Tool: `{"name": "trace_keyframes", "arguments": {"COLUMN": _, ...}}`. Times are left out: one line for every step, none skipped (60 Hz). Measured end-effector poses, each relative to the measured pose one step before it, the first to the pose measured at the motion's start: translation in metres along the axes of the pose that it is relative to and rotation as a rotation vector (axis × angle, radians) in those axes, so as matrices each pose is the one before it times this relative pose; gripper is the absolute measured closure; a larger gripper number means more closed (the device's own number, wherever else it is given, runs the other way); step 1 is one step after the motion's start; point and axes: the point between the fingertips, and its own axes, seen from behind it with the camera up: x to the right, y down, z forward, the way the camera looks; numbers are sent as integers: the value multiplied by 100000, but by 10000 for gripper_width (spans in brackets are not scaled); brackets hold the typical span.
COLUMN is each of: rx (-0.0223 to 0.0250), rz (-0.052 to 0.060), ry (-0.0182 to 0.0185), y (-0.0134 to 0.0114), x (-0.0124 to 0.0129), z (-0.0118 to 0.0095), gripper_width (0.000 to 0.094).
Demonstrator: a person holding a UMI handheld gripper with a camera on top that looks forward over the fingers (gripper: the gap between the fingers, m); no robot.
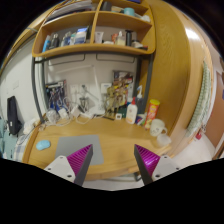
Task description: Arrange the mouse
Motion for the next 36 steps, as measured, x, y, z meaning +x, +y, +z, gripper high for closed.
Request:
{"name": "trace_keyframes", "arguments": {"rx": -987, "rz": 348, "ry": -444, "y": 928, "x": -922, "z": 352, "gripper_width": 102}}
{"name": "trace_keyframes", "arguments": {"rx": -1077, "rz": 209, "ry": -616, "y": 915, "x": -924, "z": 340, "gripper_width": 101}}
{"name": "trace_keyframes", "arguments": {"rx": -1302, "rz": 121, "ry": -695, "y": 943, "x": -965, "z": 330, "gripper_width": 102}}
{"name": "trace_keyframes", "arguments": {"rx": -1398, "rz": 2, "ry": -673, "y": 878, "x": -969, "z": 283, "gripper_width": 104}}
{"name": "trace_keyframes", "arguments": {"rx": -1317, "rz": -143, "ry": -652, "y": 881, "x": -969, "z": 270, "gripper_width": 104}}
{"name": "trace_keyframes", "arguments": {"rx": -1199, "rz": -437, "ry": -979, "y": 692, "x": -737, "z": 325, "gripper_width": 102}}
{"name": "trace_keyframes", "arguments": {"rx": -966, "rz": -318, "ry": -576, "y": 727, "x": -978, "z": 302, "gripper_width": 103}}
{"name": "trace_keyframes", "arguments": {"rx": -1039, "rz": -263, "ry": -717, "y": 765, "x": -1034, "z": 294, "gripper_width": 103}}
{"name": "trace_keyframes", "arguments": {"rx": -1047, "rz": -324, "ry": -912, "y": 752, "x": -1081, "z": 263, "gripper_width": 103}}
{"name": "trace_keyframes", "arguments": {"rx": -869, "rz": -379, "ry": -1079, "y": 712, "x": -1130, "z": 324, "gripper_width": 105}}
{"name": "trace_keyframes", "arguments": {"rx": -939, "rz": -389, "ry": -1170, "y": 675, "x": -1161, "z": 299, "gripper_width": 105}}
{"name": "trace_keyframes", "arguments": {"rx": -1032, "rz": -379, "ry": -1258, "y": 727, "x": -1210, "z": 325, "gripper_width": 104}}
{"name": "trace_keyframes", "arguments": {"rx": -1226, "rz": -340, "ry": -1236, "y": 757, "x": -1237, "z": 347, "gripper_width": 103}}
{"name": "trace_keyframes", "arguments": {"rx": -1372, "rz": -198, "ry": -1161, "y": 728, "x": -1185, "z": 380, "gripper_width": 105}}
{"name": "trace_keyframes", "arguments": {"rx": -1462, "rz": -178, "ry": -1176, "y": 696, "x": -1183, "z": 391, "gripper_width": 102}}
{"name": "trace_keyframes", "arguments": {"rx": -1337, "rz": -230, "ry": -1264, "y": 585, "x": -1192, "z": 432, "gripper_width": 101}}
{"name": "trace_keyframes", "arguments": {"rx": -1177, "rz": -307, "ry": -1214, "y": 506, "x": -1165, "z": 460, "gripper_width": 101}}
{"name": "trace_keyframes", "arguments": {"rx": -1074, "rz": -387, "ry": -1148, "y": 459, "x": -1138, "z": 462, "gripper_width": 102}}
{"name": "trace_keyframes", "arguments": {"rx": -982, "rz": -389, "ry": -1090, "y": 356, "x": -1096, "z": 472, "gripper_width": 100}}
{"name": "trace_keyframes", "arguments": {"rx": -900, "rz": -346, "ry": -953, "y": 267, "x": -1083, "z": 499, "gripper_width": 98}}
{"name": "trace_keyframes", "arguments": {"rx": -806, "rz": -348, "ry": -913, "y": 226, "x": -1055, "z": 474, "gripper_width": 99}}
{"name": "trace_keyframes", "arguments": {"rx": -723, "rz": -365, "ry": -864, "y": 177, "x": -1057, "z": 518, "gripper_width": 94}}
{"name": "trace_keyframes", "arguments": {"rx": -659, "rz": -362, "ry": -941, "y": 127, "x": -1053, "z": 512, "gripper_width": 94}}
{"name": "trace_keyframes", "arguments": {"rx": -704, "rz": -297, "ry": -1008, "y": 127, "x": -1086, "z": 520, "gripper_width": 91}}
{"name": "trace_keyframes", "arguments": {"rx": -552, "rz": -265, "ry": -926, "y": 31, "x": -990, "z": 514, "gripper_width": 93}}
{"name": "trace_keyframes", "arguments": {"rx": -366, "rz": -162, "ry": -859, "y": 15, "x": -997, "z": 524, "gripper_width": 90}}
{"name": "trace_keyframes", "arguments": {"rx": -286, "rz": -131, "ry": -789, "y": -41, "x": -943, "z": 527, "gripper_width": 92}}
{"name": "trace_keyframes", "arguments": {"rx": -179, "rz": -116, "ry": -765, "y": -99, "x": -923, "z": 542, "gripper_width": 91}}
{"name": "trace_keyframes", "arguments": {"rx": -181, "rz": -136, "ry": -697, "y": -144, "x": -855, "z": 553, "gripper_width": 93}}
{"name": "trace_keyframes", "arguments": {"rx": -335, "rz": -58, "ry": -635, "y": -125, "x": -833, "z": 545, "gripper_width": 92}}
{"name": "trace_keyframes", "arguments": {"rx": -376, "rz": -112, "ry": -610, "y": -137, "x": -801, "z": 547, "gripper_width": 94}}
{"name": "trace_keyframes", "arguments": {"rx": -283, "rz": -204, "ry": -583, "y": -152, "x": -755, "z": 579, "gripper_width": 92}}
{"name": "trace_keyframes", "arguments": {"rx": -182, "rz": -164, "ry": -568, "y": -154, "x": -715, "z": 560, "gripper_width": 95}}
{"name": "trace_keyframes", "arguments": {"rx": -105, "rz": -35, "ry": -457, "y": -218, "x": -649, "z": 537, "gripper_width": 95}}
{"name": "trace_keyframes", "arguments": {"rx": -46, "rz": 148, "ry": -276, "y": -220, "x": -570, "z": 539, "gripper_width": 92}}
{"name": "trace_keyframes", "arguments": {"rx": 53, "rz": 234, "ry": -191, "y": -251, "x": -528, "z": 529, "gripper_width": 92}}
